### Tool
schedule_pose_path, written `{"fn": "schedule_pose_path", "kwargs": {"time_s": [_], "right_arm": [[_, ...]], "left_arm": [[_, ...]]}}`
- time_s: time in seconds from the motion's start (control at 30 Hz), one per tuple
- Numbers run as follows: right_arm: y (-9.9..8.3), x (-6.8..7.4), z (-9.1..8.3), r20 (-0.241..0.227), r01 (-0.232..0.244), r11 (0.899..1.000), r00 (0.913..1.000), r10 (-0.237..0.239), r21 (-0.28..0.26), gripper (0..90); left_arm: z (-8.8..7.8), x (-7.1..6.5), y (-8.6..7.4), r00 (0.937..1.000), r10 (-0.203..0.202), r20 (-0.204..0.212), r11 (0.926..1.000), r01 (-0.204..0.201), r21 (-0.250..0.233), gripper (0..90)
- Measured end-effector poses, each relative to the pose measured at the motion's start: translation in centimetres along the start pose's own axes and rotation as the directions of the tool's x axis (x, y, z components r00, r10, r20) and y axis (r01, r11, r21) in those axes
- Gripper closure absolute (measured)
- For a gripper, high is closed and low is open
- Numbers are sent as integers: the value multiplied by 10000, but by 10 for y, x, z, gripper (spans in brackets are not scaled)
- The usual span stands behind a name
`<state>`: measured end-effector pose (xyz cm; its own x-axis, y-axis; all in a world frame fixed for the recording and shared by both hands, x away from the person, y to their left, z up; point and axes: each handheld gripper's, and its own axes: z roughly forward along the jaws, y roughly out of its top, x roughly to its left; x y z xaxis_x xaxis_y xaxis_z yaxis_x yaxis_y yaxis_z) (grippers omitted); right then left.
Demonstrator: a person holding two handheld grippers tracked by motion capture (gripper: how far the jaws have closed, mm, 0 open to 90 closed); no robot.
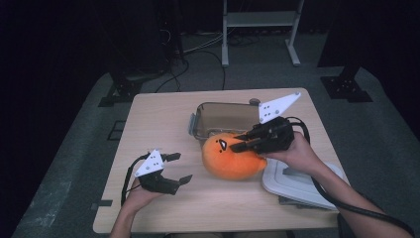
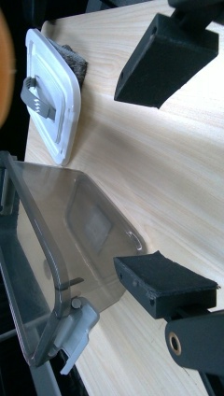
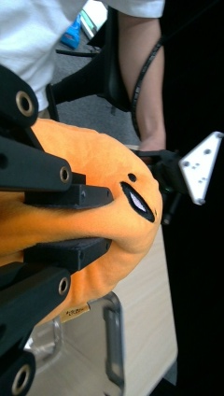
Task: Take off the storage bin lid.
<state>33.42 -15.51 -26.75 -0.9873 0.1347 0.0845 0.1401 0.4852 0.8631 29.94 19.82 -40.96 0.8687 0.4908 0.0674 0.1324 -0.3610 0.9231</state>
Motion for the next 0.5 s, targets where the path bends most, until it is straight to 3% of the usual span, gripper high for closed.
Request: {"fn": "schedule_pose_path", "kwargs": {"time_s": [0.27,0.5], "right_arm": [[23,-13,-6,229,111,9999,9997,-113,85,766],[28,-26,-2,167,-95,9999,9998,95,47,766]], "left_arm": [[-1,1,0,10000,39,-23,10000,-39,39,148],[-2,0,-2,10000,42,-20,9999,-42,101,141]]}}
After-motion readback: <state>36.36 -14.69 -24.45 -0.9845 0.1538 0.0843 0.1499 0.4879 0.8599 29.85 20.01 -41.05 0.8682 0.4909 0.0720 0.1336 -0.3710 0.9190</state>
